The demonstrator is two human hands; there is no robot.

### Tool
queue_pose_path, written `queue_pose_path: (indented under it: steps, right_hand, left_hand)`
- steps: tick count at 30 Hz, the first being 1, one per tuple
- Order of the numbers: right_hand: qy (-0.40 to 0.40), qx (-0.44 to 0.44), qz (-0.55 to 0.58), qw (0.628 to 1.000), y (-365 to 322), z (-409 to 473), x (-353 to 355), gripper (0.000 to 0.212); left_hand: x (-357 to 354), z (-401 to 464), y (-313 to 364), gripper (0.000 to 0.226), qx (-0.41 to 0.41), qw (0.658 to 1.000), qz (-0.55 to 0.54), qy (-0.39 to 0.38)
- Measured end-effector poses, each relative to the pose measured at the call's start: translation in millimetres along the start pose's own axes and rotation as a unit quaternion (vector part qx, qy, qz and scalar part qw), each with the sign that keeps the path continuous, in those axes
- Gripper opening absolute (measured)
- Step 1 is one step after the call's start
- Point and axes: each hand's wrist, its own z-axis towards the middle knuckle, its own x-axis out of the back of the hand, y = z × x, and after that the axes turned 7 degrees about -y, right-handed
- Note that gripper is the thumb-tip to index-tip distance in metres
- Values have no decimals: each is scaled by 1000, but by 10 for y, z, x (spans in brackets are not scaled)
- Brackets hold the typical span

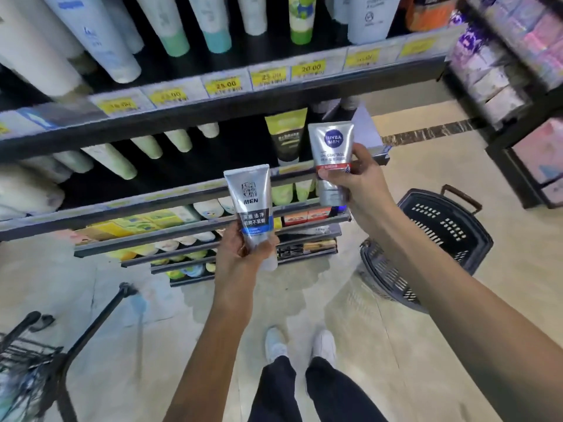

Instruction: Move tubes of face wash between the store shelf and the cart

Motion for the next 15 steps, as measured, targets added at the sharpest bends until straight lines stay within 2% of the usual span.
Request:
queue_pose_path:
  steps: [4,15]
  right_hand:
    - [-15,29,-27,999,71,209,159,56]
    - [-3,98,-70,993,-114,669,378,59]
  left_hand:
    - [-120,116,-200,48,-17,1000,10,-16]
    - [-347,398,-481,42,-27,999,-4,-38]
